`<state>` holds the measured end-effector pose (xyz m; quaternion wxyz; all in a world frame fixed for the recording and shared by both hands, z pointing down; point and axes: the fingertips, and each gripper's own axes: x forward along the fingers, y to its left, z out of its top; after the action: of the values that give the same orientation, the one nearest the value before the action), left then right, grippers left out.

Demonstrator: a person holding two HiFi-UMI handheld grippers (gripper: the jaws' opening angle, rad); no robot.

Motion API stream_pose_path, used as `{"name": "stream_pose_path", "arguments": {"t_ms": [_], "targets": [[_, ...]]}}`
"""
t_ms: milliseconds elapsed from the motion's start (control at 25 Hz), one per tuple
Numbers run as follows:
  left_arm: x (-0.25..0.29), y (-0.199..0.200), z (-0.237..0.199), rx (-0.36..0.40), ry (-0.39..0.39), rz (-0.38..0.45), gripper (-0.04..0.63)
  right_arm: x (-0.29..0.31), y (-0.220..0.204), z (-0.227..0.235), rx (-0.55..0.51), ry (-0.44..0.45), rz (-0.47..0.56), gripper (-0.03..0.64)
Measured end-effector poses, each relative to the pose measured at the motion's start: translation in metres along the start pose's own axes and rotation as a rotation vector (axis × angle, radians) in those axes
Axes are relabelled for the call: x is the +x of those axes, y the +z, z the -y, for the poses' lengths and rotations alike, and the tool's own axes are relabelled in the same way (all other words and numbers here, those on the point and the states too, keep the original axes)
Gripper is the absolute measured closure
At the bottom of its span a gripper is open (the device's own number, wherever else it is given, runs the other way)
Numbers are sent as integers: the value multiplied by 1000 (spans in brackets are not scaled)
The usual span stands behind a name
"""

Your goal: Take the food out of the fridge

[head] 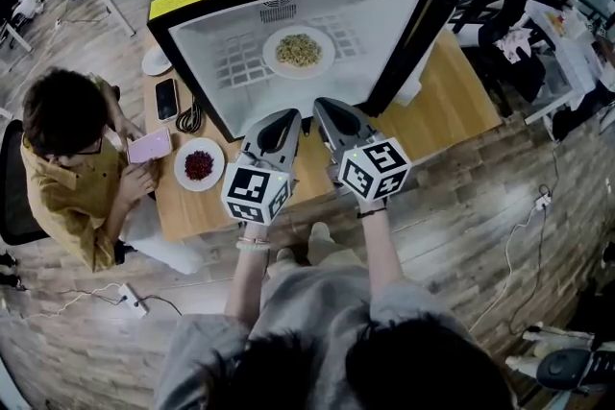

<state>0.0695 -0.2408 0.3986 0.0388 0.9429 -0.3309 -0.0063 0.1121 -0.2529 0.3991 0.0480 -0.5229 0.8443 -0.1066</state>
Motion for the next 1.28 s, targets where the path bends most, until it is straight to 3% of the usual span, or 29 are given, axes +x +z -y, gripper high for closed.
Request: {"name": "stream_pose_path", "arguments": {"t_ms": [200,520,800,960,1280], "targets": [[21,-2,-4,-5,53,-1,588,8,3,14,16,80,-15,607],[27,-3,-7,-3,127,-13,588,14,-2,29,103,126,-45,607],[25,-18,-17,-19,161,-62,588,19,-6,37,283,107,-40,584],[30,-22,-17,-16,145,-76,588,25,-8,50,427,70,-4,537],[32,-24,-21,-6,148,-94,588,37,-18,61,675,18,35,517]]}}
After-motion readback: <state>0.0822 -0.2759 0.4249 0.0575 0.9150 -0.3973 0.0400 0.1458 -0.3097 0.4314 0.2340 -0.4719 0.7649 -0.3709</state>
